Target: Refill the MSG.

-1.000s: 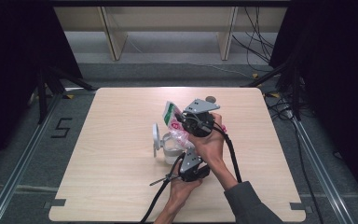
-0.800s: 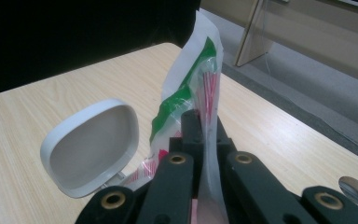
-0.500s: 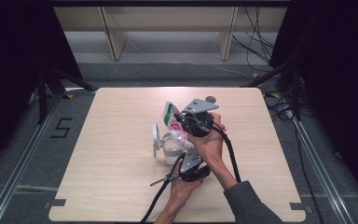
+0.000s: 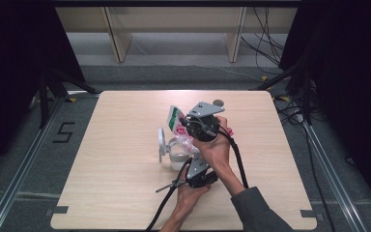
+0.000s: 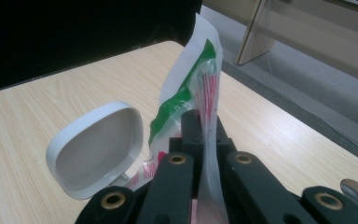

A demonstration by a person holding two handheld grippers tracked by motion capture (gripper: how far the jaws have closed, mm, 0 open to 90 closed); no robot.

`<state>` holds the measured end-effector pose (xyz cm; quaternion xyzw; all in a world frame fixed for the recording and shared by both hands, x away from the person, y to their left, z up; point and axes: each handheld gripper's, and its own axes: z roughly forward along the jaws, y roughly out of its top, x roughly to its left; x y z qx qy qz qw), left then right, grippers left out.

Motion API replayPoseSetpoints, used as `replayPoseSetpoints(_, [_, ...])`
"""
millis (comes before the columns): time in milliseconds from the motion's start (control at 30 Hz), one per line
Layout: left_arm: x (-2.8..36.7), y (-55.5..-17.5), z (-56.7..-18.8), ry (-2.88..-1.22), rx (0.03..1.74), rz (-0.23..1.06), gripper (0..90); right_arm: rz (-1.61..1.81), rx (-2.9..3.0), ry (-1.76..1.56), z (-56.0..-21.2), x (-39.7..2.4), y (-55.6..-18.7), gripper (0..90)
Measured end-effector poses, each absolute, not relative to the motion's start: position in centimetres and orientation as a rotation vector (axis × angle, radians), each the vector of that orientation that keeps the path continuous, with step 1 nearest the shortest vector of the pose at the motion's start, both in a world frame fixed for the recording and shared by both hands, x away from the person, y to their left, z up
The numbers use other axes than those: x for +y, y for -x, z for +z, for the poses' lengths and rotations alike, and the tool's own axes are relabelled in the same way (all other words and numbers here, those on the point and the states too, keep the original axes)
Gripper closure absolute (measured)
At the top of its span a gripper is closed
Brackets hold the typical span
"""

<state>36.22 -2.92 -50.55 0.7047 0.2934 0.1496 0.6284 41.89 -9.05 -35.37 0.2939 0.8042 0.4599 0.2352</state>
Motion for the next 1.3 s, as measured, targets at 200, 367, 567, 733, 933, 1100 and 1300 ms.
replayPoseSetpoints(200, [-2.89,-36.28,-50.51,-1.614,0.675,0.343,76.5,1.283,2.212,-0.829,-35.34,-8.87,-41.61,90.0])
replayPoseSetpoints(367, [-2.95,-36.33,-50.52,-1.612,0.674,0.34,76.5,1.269,2.218,-0.804,-35.27,-8.88,-41.69,90.0])
replayPoseSetpoints(567, [-2.9,-36.3,-50.4,-1.618,0.67,0.347,76.6,1.267,2.212,-0.773,-35.29,-8.78,-41.67,90.0])
replayPoseSetpoints(733, [-3.04,-36.26,-50.45,-1.616,0.671,0.342,76.6,1.242,2.235,-0.789,-35.37,-8.74,-41.69,90.0])
replayPoseSetpoints(933, [-3.05,-36.23,-50.44,-1.617,0.671,0.342,76.6,1.259,2.221,-0.795,-35.35,-8.77,-41.72,90.0])
replayPoseSetpoints(1100, [-3.01,-36.26,-50.42,-1.617,0.672,0.343,76.6,1.262,2.217,-0.806,-35.32,-8.91,-41.81,90.0])
replayPoseSetpoints(1300, [-2.98,-36.28,-50.39,-1.617,0.67,0.346,76.6,1.256,2.222,-0.779,-35.16,-9.09,-41.96,90.0])
